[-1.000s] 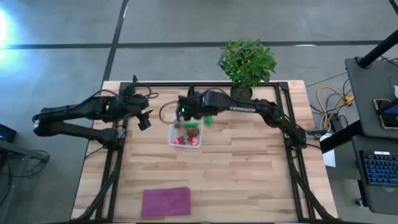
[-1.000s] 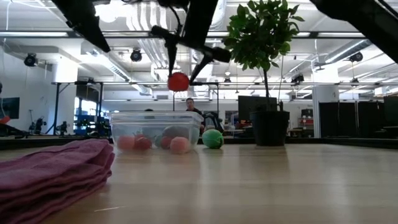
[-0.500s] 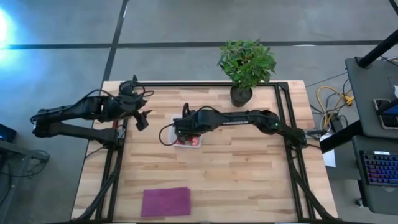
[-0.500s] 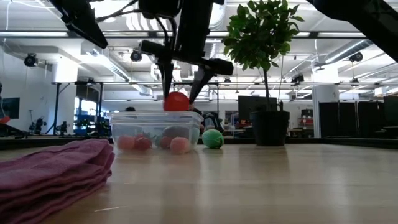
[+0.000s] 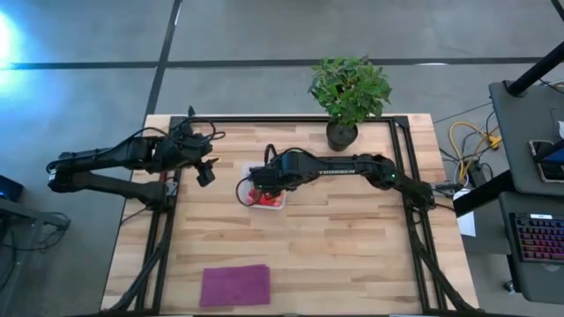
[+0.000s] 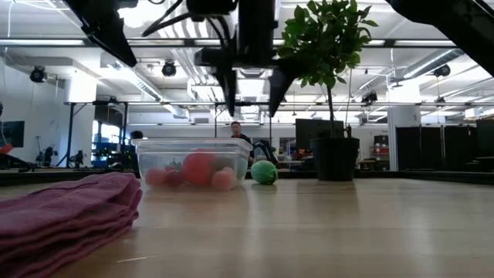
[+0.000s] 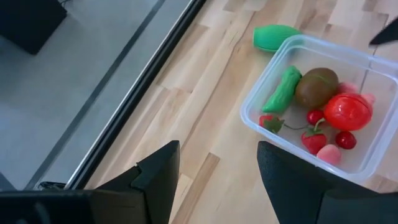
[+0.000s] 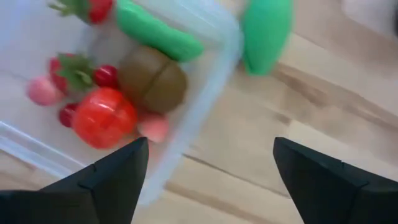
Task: Pick and placing Produce into tupperware
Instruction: Put the green corn into the transparent container
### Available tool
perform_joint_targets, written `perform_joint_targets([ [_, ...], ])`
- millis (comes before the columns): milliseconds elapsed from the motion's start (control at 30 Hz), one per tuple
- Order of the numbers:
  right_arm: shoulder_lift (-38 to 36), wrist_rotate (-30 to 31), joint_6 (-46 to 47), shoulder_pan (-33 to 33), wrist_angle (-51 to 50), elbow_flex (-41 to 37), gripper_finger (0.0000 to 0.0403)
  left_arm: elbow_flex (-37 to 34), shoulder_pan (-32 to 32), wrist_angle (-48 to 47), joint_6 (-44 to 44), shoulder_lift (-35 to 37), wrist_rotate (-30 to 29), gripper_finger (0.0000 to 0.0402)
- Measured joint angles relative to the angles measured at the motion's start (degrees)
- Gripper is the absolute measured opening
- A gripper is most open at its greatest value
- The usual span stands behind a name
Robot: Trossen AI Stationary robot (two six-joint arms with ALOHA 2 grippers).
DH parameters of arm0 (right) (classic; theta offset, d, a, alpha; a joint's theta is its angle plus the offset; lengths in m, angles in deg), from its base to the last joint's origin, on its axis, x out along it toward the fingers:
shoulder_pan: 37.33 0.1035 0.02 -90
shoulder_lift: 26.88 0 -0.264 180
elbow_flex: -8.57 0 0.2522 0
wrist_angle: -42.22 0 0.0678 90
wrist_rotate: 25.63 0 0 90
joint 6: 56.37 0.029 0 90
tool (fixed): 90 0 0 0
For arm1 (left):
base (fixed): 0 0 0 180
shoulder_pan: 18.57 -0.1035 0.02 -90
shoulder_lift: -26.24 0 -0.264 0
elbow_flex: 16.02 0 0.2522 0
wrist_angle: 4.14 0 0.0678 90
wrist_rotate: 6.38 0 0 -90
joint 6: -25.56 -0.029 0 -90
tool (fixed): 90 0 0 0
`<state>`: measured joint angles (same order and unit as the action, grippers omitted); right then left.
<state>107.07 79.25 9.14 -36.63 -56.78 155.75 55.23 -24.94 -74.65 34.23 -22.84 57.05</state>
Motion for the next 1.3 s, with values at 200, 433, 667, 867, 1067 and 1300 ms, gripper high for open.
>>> perform_joint_targets([
  [200, 0.0, -4.39, -0.94, -5.5, -0.45, 0.12, 0.0328, -0.02, 0.0, 0.1, 0.01, -0.33, -0.04, 0.0201],
  [433, 0.0, -10.21, -1.43, -12.29, 3.18, -0.38, 0.0327, -0.36, 0.0, 0.08, 0.01, -0.09, -0.02, 0.0201],
  [667, 0.13, -10.63, -0.42, -16.39, 6.86, -4.21, 0.0327, -2.3, 0.0, 0.19, 0.05, 0.85, -0.02, 0.0201],
  [867, 0.22, -13.37, 0.48, -17.21, 10.19, -9.97, 0.0327, -3.63, 0.0, 0.26, 0.12, 1.41, 0.0, 0.0201],
  [1067, 0.24, -13.39, 2.46, -17.15, 14.8, -15.73, 0.0327, -3.63, 0.0, 1.23, 0.12, 1.49, 0.15, 0.0201],
  [1300, 0.24, -13.37, 3.53, -17.17, 18.81, -19.16, 0.0327, -3.63, 0.0, 2.06, 0.01, 1.26, 0.2, 0.0201],
])
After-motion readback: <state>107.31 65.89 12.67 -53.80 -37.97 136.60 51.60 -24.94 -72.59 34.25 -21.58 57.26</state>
